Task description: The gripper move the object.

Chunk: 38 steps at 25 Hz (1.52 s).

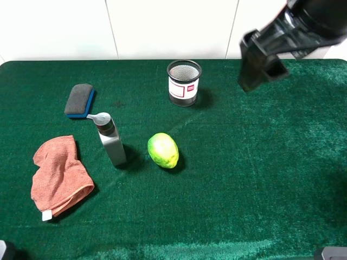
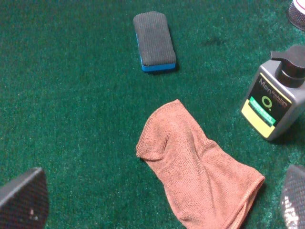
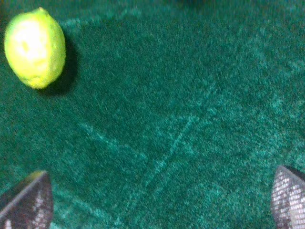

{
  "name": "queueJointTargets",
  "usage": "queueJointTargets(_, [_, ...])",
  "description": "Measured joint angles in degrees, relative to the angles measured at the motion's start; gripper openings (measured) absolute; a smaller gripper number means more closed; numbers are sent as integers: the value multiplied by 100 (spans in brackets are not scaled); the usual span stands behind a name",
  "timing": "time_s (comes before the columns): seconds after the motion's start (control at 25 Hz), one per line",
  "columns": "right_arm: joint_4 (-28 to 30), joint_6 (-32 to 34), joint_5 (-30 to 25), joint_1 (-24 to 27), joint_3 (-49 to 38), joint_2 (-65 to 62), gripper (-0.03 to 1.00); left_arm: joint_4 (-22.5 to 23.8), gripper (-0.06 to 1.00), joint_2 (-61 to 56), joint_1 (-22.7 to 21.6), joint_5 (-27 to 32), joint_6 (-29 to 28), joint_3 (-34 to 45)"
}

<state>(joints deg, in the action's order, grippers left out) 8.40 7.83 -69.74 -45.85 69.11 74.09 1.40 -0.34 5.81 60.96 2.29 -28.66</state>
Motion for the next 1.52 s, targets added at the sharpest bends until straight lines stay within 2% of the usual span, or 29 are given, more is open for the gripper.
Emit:
queueJointTargets(0.44, [49, -7, 0, 5, -913, -1008, 70, 0, 99, 0, 0, 0, 0, 0])
queueJointTargets(0.6, [49, -7, 0, 229, -1262, -1464, 70, 0, 99, 0, 0, 0, 0, 0])
queueJointTargets(0.72, [49, -7, 0, 708, -1542, -1839, 70, 0, 99, 0, 0, 0, 0, 0])
queueJointTargets(1.16, [-332, -2, 350, 3088, -2508, -3810, 70, 0, 99, 0, 0, 0, 0, 0])
queueJointTargets(1.52, [-512, -2, 400, 4381, -3290, -5743, 70, 0, 99, 0, 0, 0, 0, 0])
